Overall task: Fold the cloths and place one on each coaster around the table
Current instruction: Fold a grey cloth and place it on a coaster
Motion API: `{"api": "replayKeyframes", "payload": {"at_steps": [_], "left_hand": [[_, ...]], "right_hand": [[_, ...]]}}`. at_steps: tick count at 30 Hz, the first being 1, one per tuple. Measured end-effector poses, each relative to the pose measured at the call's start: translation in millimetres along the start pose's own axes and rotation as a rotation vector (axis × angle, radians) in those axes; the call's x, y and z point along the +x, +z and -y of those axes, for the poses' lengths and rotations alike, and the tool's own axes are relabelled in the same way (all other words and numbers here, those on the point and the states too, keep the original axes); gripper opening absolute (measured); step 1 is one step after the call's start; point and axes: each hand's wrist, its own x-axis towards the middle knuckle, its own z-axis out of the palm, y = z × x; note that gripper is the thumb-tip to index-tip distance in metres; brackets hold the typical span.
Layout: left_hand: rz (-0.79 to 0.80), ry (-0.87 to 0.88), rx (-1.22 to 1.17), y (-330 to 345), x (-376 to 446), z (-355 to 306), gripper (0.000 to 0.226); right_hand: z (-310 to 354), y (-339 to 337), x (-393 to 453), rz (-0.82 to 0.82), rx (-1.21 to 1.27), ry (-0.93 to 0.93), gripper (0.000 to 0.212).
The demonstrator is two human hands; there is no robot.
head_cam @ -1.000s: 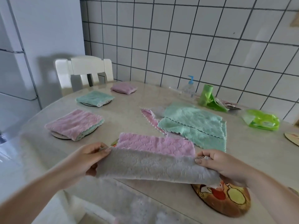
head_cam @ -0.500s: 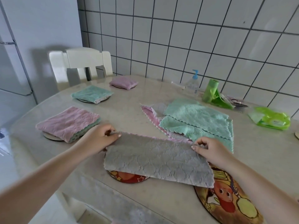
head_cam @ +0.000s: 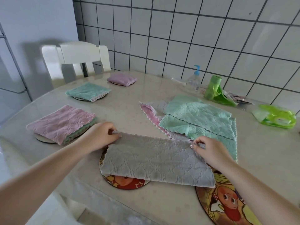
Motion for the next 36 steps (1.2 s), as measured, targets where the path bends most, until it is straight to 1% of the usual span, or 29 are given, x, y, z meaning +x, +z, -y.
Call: {"api": "replayKeyframes", "payload": {"at_steps": [6,9,11,13,14,15,17,19,20,21,22,23,25,26,27,29,30,32,34,36], "left_hand": [[0.029,-0.004,0.080,3.1,8.5,-2.3,0.024],[0.046,-0.063,0.052,0.3,9.7,-1.8,0.021],[-0.019,-0.068,0.086,-5.0,2.6,-3.5,0.034],[-0.135,0.032,0.146,-5.5,-13.1,-14.4,0.042],[-0.178,0.108,0.133,-2.3,-23.3,-24.9,0.042],[-0.182,0.184,0.098,3.8,-33.3,-37.5,0.039],[-0.098,0.326,0.063,23.5,-50.2,-62.9,0.036],[0.002,0.429,0.115,46.6,-57.4,-78.6,0.047],[0.029,0.450,0.149,54.0,-57.8,-81.1,0.056],[0.041,0.444,0.180,57.2,-57.7,-79.9,0.063],[0.045,0.425,0.207,57.7,-57.5,-76.3,0.066],[0.052,0.406,0.242,56.3,-57.5,-71.2,0.069],[0.089,0.393,0.328,51.0,-59.2,-60.3,0.076],[0.115,0.385,0.365,47.8,-61.0,-55.9,0.080],[0.142,0.371,0.395,44.1,-62.5,-52.3,0.085],[0.184,0.332,0.427,36.6,-65.1,-46.5,0.101],[0.196,0.310,0.431,33.8,-66.2,-43.4,0.108],[0.209,0.271,0.423,29.2,-67.8,-35.3,0.111],[0.232,0.240,0.415,24.8,-69.5,-30.2,0.112],[0.242,0.221,0.429,21.2,-71.7,-27.8,0.114]], "right_hand": [[-2.0,1.7,2.8,-0.010,0.012,0.024,0.009],[-0.5,-0.3,3.4,-0.009,0.017,0.071,0.007],[4.7,-3.6,-1.2,-0.059,-0.057,0.055,0.019],[18.9,-5.6,-10.8,-0.122,-0.151,-0.054,0.031],[31.3,-4.9,-16.9,-0.122,-0.162,-0.125,0.036],[46.0,-2.6,-23.8,-0.086,-0.174,-0.194,0.039],[74.9,11.9,-36.7,0.039,-0.228,-0.303,0.047],[92.4,32.1,-44.7,0.143,-0.284,-0.359,0.055],[95.5,40.6,-47.3,0.173,-0.304,-0.363,0.065],[94.8,46.0,-49.6,0.190,-0.318,-0.354,0.076],[90.2,48.1,-51.1,0.200,-0.331,-0.337,0.082],[83.0,46.9,-52.0,0.205,-0.350,-0.319,0.081],[66.3,39.1,-53.4,0.220,-0.395,-0.282,0.066],[58.6,34.6,-55.0,0.236,-0.414,-0.262,0.063],[50.6,29.9,-57.2,0.256,-0.429,-0.239,0.065],[37.1,20.4,-61.8,0.280,-0.438,-0.186,0.078],[30.5,16.6,-63.7,0.285,-0.429,-0.150,0.079],[19.2,11.0,-66.3,0.289,-0.407,-0.088,0.071],[12.7,7.6,-68.1,0.301,-0.401,-0.063,0.075],[10.7,6.2,-67.1,0.314,-0.408,-0.054,0.071]]}}
